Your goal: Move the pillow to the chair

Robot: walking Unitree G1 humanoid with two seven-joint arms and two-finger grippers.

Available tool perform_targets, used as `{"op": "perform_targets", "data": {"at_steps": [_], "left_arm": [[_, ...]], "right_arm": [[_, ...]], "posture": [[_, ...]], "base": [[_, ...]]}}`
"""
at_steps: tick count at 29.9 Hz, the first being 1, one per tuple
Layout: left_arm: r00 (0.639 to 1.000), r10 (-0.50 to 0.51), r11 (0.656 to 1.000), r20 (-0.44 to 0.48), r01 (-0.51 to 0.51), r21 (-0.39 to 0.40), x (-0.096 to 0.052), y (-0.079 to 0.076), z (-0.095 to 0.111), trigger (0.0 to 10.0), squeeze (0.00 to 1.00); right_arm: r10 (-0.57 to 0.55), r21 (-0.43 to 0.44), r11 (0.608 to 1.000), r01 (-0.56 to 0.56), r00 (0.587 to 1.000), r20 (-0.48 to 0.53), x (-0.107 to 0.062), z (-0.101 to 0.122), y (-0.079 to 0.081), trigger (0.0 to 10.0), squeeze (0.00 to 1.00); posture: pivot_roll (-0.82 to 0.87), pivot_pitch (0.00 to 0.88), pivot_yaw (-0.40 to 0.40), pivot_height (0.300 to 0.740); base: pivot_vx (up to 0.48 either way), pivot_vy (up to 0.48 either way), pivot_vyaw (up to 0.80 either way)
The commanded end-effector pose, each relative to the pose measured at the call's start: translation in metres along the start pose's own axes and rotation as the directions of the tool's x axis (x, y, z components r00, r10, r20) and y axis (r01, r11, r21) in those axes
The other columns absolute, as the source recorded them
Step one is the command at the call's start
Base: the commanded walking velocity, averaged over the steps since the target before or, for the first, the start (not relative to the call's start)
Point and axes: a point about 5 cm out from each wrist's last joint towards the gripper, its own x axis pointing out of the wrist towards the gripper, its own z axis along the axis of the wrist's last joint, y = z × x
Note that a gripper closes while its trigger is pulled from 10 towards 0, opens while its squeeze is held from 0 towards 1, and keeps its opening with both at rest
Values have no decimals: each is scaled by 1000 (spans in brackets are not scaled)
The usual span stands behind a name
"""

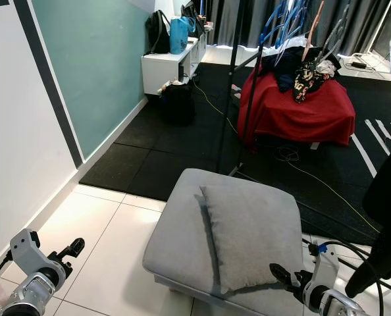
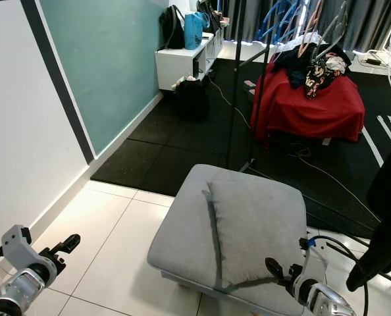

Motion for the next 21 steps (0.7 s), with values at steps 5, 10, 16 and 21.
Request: {"op": "perform_targets", "data": {"at_steps": [5, 10, 16, 21], "left_arm": [[1000, 20, 1000, 19, -20, -11, -4, 8, 6, 10000, 0], [1000, -25, 999, 14, 25, 22, -1, 0, 5, 10000, 0], [999, -34, 999, -19, 35, 24, -1, -1, -3, 10000, 0], [1000, 10, 998, 25, -12, 56, -5, 9, 10, 10000, 0]], "right_arm": [[0, 4, 1000, 0, 1000, 5, 0, 2, -1, 10000, 0], [0, 6, 1000, 0, 1000, 6, 0, 2, -1, 10000, 0], [2, 11, 1000, -2, 1000, 7, 0, 2, 0, 10000, 0], [2, 11, 1000, -2, 1000, 7, -1, 2, -1, 10000, 0]], "posture": [[-161, 0, -44, 740], [-156, 0, -46, 740], [-162, 0, -41, 740], [-159, 0, -43, 740]], "base": [[0, 0, 0], [0, 0, 0], [0, 0, 0], [0, 0, 0]]}}
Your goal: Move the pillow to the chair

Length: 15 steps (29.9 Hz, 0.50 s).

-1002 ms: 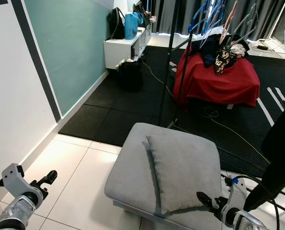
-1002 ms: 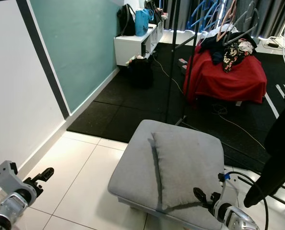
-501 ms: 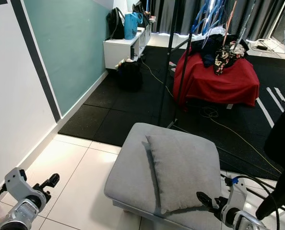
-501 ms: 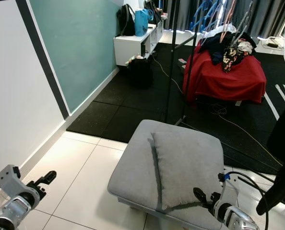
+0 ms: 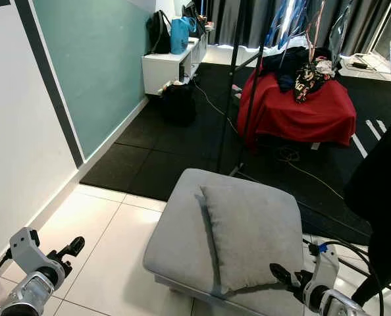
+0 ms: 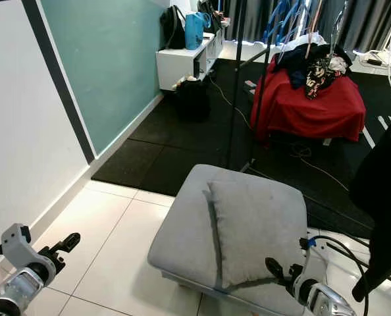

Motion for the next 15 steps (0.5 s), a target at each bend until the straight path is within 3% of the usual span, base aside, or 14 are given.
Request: {"op": "perform_targets", "data": {"at_steps": [1, 15], "left_arm": [[999, 44, 999, 25, -45, 26, -5, 11, 9, 10000, 0], [996, 80, 996, 30, -79, -34, -9, 21, 13, 10000, 0]], "right_arm": [[2, 5, 1000, -2, 1000, 6, -1, 2, -1, 10000, 0], [-1, 0, 1000, 1, 1000, 5, -1, 3, -2, 10000, 0]], "posture": [[-160, 0, -43, 740], [-162, 0, -46, 740]], "base": [[0, 0, 0], [0, 0, 0]]}}
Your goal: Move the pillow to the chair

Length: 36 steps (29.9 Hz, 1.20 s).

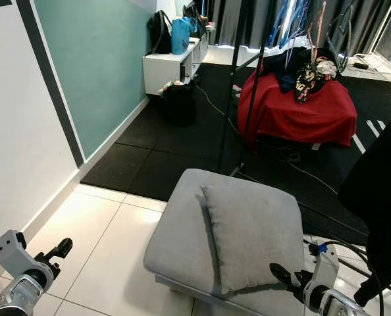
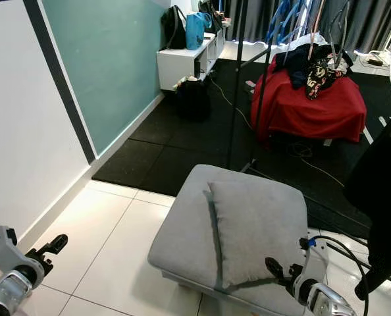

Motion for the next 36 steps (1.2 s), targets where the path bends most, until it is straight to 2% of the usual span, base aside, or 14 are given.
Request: {"op": "perform_targets", "data": {"at_steps": [1, 11, 16, 19, 24, 27, 30, 34, 35, 36], "left_arm": [[1000, 23, 1000, -8, -23, -8, -2, 6, 2, 10000, 0], [996, -69, 996, -58, 72, 54, 6, -17, -12, 10000, 0], [990, -69, 997, -124, 74, 35, 5, -17, -22, 10000, 0], [994, -88, 993, -63, 93, 73, 7, -20, -11, 10000, 0], [995, -87, 994, -53, 90, 69, 7, -19, -9, 10000, 0], [996, -79, 994, -38, 82, 68, 6, -16, -3, 10000, 0], [1000, -20, 998, 10, 20, 57, 1, -2, 16, 10000, 0], [1000, -19, 997, 11, 18, 70, 1, -1, 18, 10000, 0], [998, -65, 995, 4, 65, 80, 5, -12, 12, 10000, 0], [998, -65, 995, 4, 65, 80, 5, -12, 12, 10000, 0]], "right_arm": [[-3, -1, 1000, 3, 1000, 6, -1, 3, -2, 10000, 0], [-1, 2, 1000, 1, 1000, 7, 0, 2, -1, 10000, 0], [0, 5, 1000, 0, 1000, 8, 0, 2, 0, 10000, 0], [1, 9, 1000, -1, 1000, 10, 0, 2, 0, 10000, 0], [4, 10, 1000, -4, 1000, 9, 0, 1, 1, 10000, 0], [6, 10, 1000, -6, 1000, 8, 1, 1, 2, 10000, 0], [10, 9, 1000, -10, 1000, 7, 2, 1, 3, 10000, 0], [10, 11, 1000, -10, 1000, 10, 2, 2, 4, 10000, 0], [8, 10, 1000, -8, 1000, 11, 3, 2, 4, 10000, 0], [8, 10, 1000, -8, 1000, 11, 3, 2, 4, 10000, 0]], "posture": [[-170, 0, -43, 740], [-170, 0, -43, 740], [-169, 0, -41, 740], [-161, 0, -40, 740], [-161, 0, -43, 740], [-160, 0, -45, 740], [-162, 0, -36, 740], [-163, 0, -27, 740], [-173, 0, -35, 740], [-173, 0, -35, 740]], "base": [[0, 0, 0], [0, 0, 0], [0, 0, 0], [0, 0, 0], [0, 0, 0], [0, 0, 0], [0, 0, 0], [0, 0, 0], [0, 0, 0], [0, 0, 0]]}}
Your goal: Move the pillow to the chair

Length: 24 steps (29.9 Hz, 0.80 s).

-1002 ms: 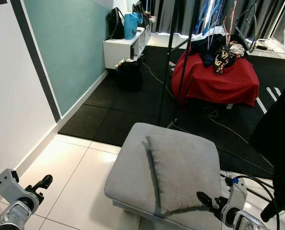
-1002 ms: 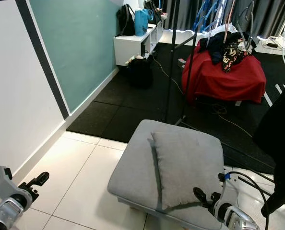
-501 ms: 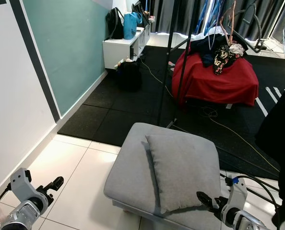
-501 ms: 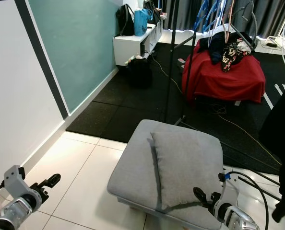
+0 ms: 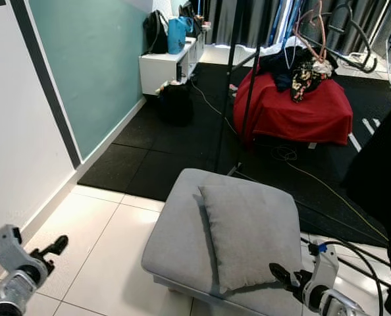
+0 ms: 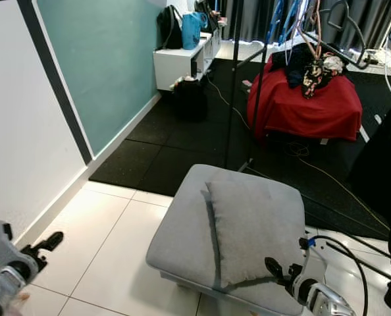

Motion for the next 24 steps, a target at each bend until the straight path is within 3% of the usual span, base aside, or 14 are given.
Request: {"op": "perform_targets", "data": {"at_steps": [1, 2, 4, 6, 7, 9, 10, 12, 15, 16, 18, 20, 24], "left_arm": [[1000, -23, 1000, -5, 23, 8, 3, -6, -2, 10000, 0], [997, -81, 996, -20, 82, 27, 7, -20, -13, 10000, 0], [997, -81, 996, -20, 82, 27, 7, -20, -13, 10000, 0], [975, -220, 972, -41, 223, 73, 11, -56, -44, 10000, 0], [975, -220, 972, -41, 223, 73, 11, -56, -44, 10000, 0], [948, -312, 942, -69, 318, 111, 5, -81, -75, 10000, 0], [948, -312, 942, -69, 318, 111, 5, -81, -75, 10000, 0], [963, -257, 940, -79, 268, 213, -3, -78, -92, 10000, 0], [963, -257, 940, -79, 268, 213, -3, -78, -92, 10000, 0], [973, -220, 941, -67, 230, 249, -5, -75, -94, 10000, 0], [983, -171, 959, -64, 181, 220, -12, -67, -107, 10000, 0], [987, -125, 950, -103, 149, 274, -19, -60, -120, 10000, 0], [993, -90, 941, -77, 111, 321, -24, -57, -121, 10000, 0]], "right_arm": [[3, 7, 1000, -3, 1000, 8, 1, 2, 2, 10000, 0], [1, 2, 1000, -1, 1000, 5, 2, 3, 2, 10000, 0], [1, 2, 1000, -1, 1000, 5, 2, 3, 2, 10000, 0], [-5, -17, 1000, 5, 1000, -3, 2, 4, 1, 10000, 0], [-5, -17, 1000, 5, 1000, -3, 2, 4, 1, 10000, 0], [-11, -23, 1000, 11, 1000, -6, 2, 4, 2, 10000, 0], [-11, -23, 1000, 11, 1000, -6, 2, 4, 2, 10000, 0], [-12, -23, 1000, 12, 1000, -7, 3, 4, 2, 10000, 0], [-12, -23, 1000, 12, 1000, -7, 3, 4, 2, 10000, 0], [-12, -23, 1000, 12, 1000, -8, 3, 4, 2, 10000, 0], [-14, -20, 1000, 14, 1000, -7, 3, 4, 3, 10000, 0], [-16, -17, 1000, 16, 1000, -6, 4, 3, 4, 10000, 0], [-17, -13, 1000, 17, 1000, -3, 4, 3, 5, 10000, 0]], "posture": [[-173, 0, -35, 740], [-174, 0, -36, 740], [-174, 0, -36, 740], [-176, 0, -33, 740], [-176, 0, -33, 740], [-176, 0, -28, 740], [-176, 0, -28, 740], [-177, 0, -23, 740], [-177, 0, -23, 740], [-177, 0, -23, 740], [-172, 0, -14, 740], [-165, 0, 0, 740], [-151, 0, 6, 740]], "base": [[0, 0, 0], [0, 0, 0], [0, 0, 0], [0, 0, 0], [0, 0, 0], [0, 0, -400], [0, 0, -800], [0, 0, -800], [0, 0, -800], [0, 0, -800], [0, 0, -800], [0, 0, -800], [0, 0, -800]]}}
